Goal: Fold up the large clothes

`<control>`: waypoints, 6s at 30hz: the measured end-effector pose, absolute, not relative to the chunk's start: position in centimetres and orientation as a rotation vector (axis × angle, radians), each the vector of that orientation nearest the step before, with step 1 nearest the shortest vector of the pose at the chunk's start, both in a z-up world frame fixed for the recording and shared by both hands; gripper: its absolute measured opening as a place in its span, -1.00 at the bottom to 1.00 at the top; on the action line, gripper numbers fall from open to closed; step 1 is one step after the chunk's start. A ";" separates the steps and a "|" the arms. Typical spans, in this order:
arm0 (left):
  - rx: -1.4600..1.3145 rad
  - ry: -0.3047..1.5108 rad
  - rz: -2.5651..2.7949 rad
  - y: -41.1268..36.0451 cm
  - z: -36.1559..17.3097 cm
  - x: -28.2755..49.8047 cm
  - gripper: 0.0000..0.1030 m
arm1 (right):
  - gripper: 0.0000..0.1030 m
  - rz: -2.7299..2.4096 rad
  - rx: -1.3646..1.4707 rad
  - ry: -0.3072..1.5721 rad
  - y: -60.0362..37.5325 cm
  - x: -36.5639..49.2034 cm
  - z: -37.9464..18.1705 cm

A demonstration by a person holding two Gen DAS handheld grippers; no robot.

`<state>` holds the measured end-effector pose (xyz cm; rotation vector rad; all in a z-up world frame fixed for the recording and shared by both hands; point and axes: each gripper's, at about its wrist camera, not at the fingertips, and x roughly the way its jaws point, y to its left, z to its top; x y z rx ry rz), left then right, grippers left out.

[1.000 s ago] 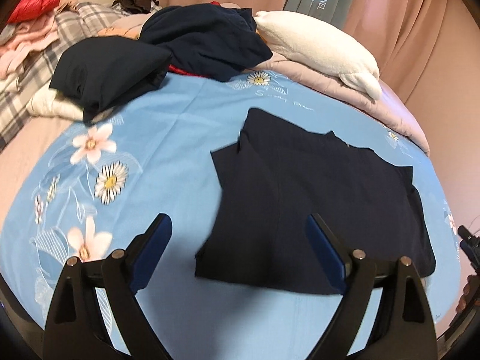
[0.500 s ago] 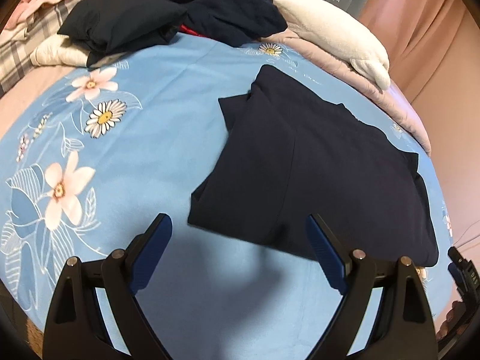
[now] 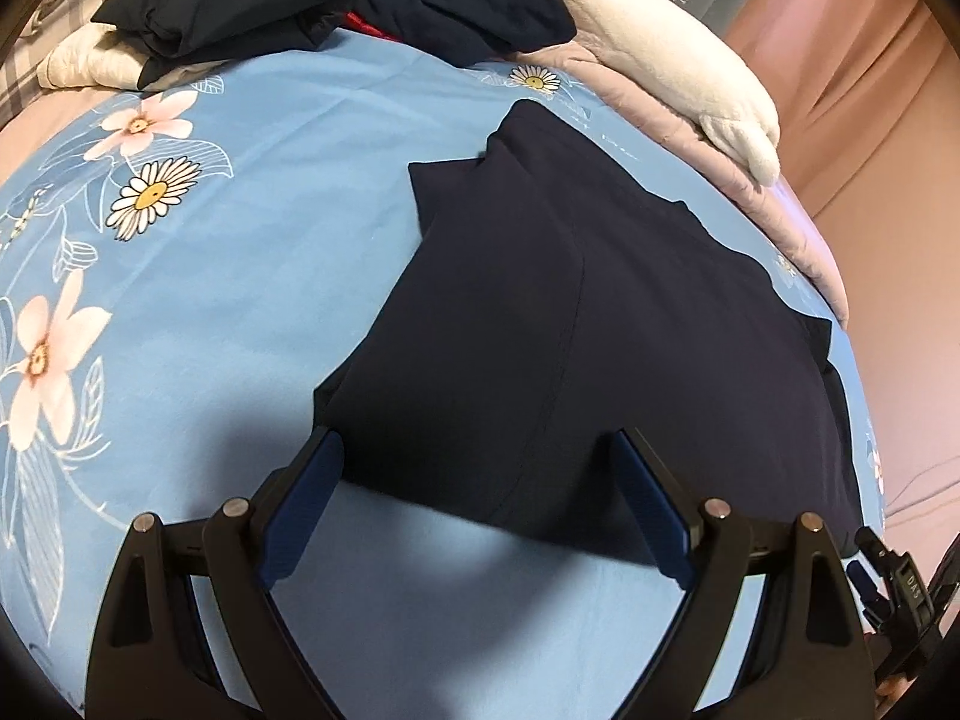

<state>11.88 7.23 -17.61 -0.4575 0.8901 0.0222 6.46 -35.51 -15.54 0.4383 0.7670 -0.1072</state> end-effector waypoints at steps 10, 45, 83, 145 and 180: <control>-0.616 0.852 -0.015 8.4 -18.9 14.4 0.78 | 0.67 -0.035 0.609 0.805 -36.6 8.5 -18.2; -0.443 0.751 0.071 7.8 -9.5 -1.2 -0.61 | -0.56 0.077 0.304 0.789 -30.2 -1.3 -14.4; -0.081 0.668 -0.229 -8.3 -3.4 1.0 -0.62 | 0.31 -0.163 0.271 0.711 -35.6 -4.2 -12.9; -0.271 0.932 -0.201 -1.9 -9.7 0.5 0.77 | 0.68 0.125 0.314 0.801 -27.6 2.2 -11.5; -0.205 0.986 -0.270 -6.6 -11.5 4.5 0.77 | -0.72 0.035 0.360 0.705 -34.1 -1.3 -11.4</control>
